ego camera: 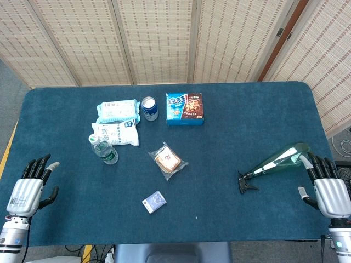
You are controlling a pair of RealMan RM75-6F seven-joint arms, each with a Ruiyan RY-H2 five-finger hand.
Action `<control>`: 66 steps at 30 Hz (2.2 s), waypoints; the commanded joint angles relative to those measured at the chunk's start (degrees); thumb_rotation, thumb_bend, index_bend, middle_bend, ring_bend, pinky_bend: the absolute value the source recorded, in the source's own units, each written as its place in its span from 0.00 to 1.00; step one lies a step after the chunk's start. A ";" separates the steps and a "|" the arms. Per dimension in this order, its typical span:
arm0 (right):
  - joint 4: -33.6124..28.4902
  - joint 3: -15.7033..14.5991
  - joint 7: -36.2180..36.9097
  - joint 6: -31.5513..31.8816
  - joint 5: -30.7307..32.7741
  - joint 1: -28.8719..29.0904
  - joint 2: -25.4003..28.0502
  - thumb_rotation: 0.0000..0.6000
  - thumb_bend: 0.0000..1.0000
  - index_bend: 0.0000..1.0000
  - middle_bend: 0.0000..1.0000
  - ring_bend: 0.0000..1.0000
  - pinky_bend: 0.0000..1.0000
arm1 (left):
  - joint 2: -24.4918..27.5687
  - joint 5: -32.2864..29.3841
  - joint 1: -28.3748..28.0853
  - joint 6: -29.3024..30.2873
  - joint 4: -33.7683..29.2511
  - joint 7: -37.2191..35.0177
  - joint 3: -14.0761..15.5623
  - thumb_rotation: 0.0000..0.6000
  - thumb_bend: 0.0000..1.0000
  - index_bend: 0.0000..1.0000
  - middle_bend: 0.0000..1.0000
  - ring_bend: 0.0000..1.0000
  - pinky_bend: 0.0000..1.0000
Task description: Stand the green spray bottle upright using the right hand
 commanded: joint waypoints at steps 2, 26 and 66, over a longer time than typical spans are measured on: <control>0.26 0.03 0.13 -0.22 0.05 0.12 -0.06 1.00 0.31 0.00 0.00 0.00 0.00 | -0.04 -0.17 -0.19 -0.02 -0.21 0.30 -0.21 1.00 0.44 0.15 0.00 0.00 0.00; -1.45 1.87 -11.91 -12.20 9.03 5.91 0.75 1.00 0.32 0.00 0.00 0.00 0.00 | -0.92 -0.06 -0.99 -0.19 1.92 -2.04 -0.70 1.00 0.44 0.15 0.00 0.00 0.00; 0.59 1.15 -34.60 -27.25 24.80 20.92 -7.68 1.00 0.32 0.00 0.00 0.00 0.00 | -1.98 1.32 -0.03 1.42 5.52 -6.40 0.32 1.00 0.44 0.15 0.00 0.00 0.00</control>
